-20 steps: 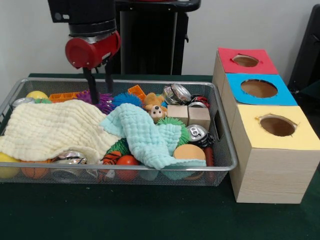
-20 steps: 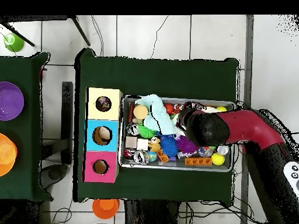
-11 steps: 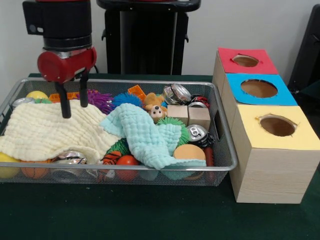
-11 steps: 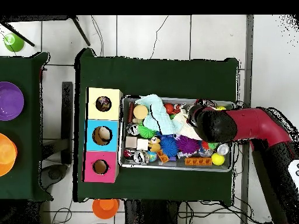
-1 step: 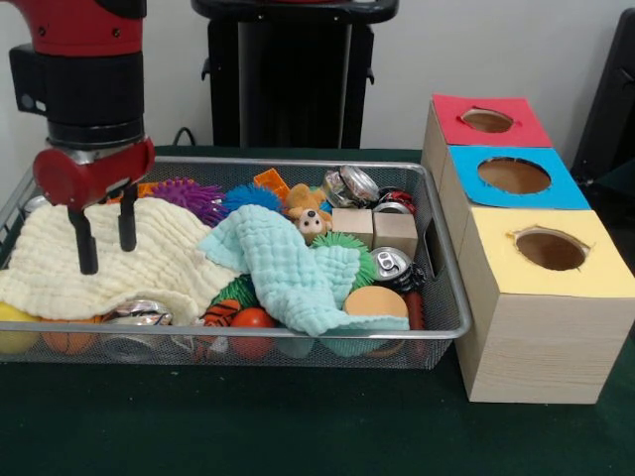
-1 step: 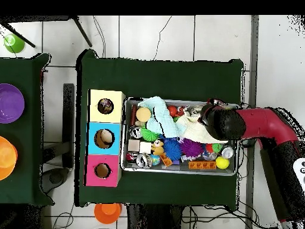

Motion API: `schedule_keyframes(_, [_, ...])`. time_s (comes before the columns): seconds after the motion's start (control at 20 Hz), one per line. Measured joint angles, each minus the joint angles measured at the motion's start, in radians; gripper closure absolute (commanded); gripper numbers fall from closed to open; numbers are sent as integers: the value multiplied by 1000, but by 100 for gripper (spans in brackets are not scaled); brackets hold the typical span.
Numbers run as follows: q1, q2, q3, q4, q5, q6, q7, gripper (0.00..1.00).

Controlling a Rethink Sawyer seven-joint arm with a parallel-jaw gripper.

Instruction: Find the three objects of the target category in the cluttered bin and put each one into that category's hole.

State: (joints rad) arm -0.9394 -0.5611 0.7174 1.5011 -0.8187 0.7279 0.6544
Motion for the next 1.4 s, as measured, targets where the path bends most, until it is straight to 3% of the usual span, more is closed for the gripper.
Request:
schedule_keyframes(0.5, [19,55,-39,-26,-13,0,0,0])
schedule_keyframes(1.4, [171,112,-191,-92,-61,85,0,0])
